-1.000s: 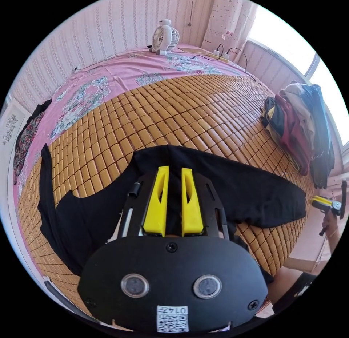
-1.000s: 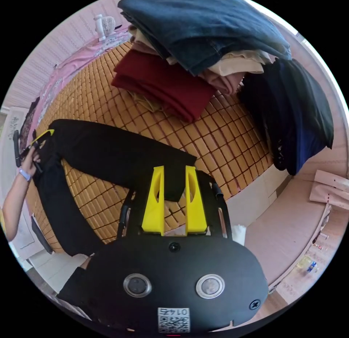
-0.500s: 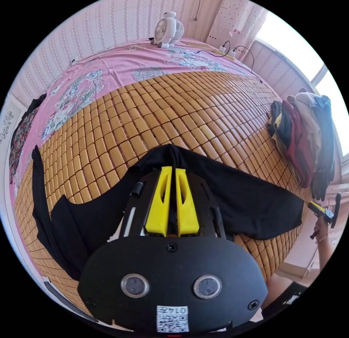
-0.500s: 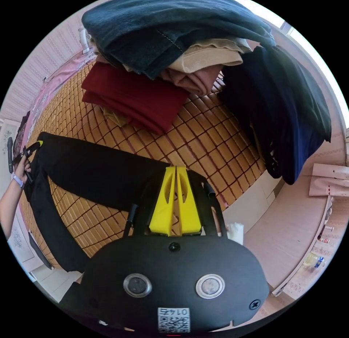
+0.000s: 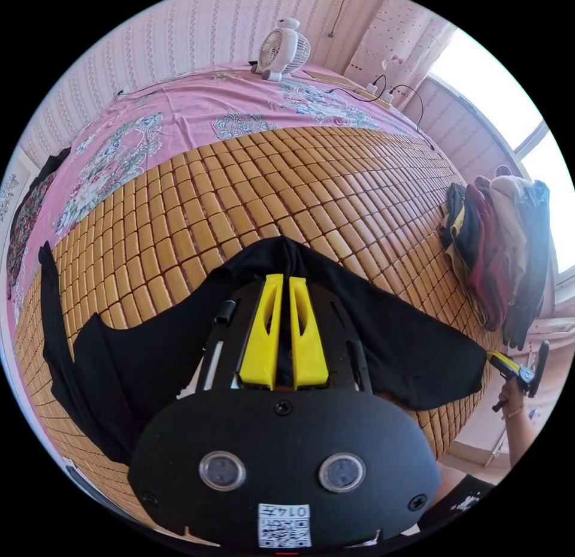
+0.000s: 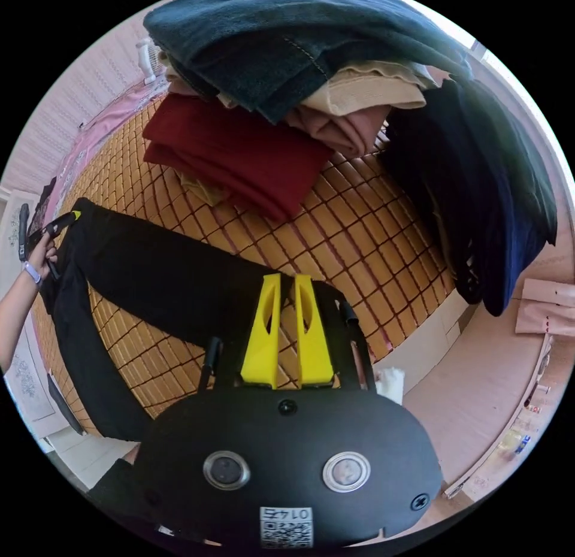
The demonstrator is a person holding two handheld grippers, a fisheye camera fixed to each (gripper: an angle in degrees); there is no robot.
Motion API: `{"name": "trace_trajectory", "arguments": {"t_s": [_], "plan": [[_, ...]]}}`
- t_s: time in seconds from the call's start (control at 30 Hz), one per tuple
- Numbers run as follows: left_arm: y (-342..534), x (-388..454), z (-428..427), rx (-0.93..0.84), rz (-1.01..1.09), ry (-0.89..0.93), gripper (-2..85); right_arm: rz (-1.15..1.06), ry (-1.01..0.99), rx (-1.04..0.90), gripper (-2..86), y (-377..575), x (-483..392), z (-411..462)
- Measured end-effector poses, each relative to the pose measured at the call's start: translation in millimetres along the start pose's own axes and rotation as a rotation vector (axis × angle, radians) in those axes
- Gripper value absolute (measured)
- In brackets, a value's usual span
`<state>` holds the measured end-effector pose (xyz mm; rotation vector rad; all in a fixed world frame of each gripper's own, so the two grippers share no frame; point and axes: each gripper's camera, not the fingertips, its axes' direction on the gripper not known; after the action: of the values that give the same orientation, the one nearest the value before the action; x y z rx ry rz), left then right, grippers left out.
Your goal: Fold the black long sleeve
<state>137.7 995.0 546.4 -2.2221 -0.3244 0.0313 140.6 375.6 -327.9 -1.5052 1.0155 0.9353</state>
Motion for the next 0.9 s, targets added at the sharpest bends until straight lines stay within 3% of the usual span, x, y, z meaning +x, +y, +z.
{"name": "trace_trajectory", "arguments": {"t_s": [0.27, 0.5, 0.73, 0.9], "plan": [[15, -4, 10, 0.002, 0.044, 0.02, -0.6, 0.121, -0.048, 0.068, -0.9, -19, 32, -17], [32, -12, 23, 0.021, 0.038, 0.035, 0.5, 0.087, 0.008, 0.015, -0.6, -41, 20, -5], [84, -57, -8, 0.1, -0.017, 0.196, 3.6, 0.039, 0.12, -0.057, -0.8, -37, -3, -13], [159, -85, -40, 0.086, 0.088, 0.294, 4.0, 0.083, 0.179, -0.073, -0.5, -25, -14, -35]]}}
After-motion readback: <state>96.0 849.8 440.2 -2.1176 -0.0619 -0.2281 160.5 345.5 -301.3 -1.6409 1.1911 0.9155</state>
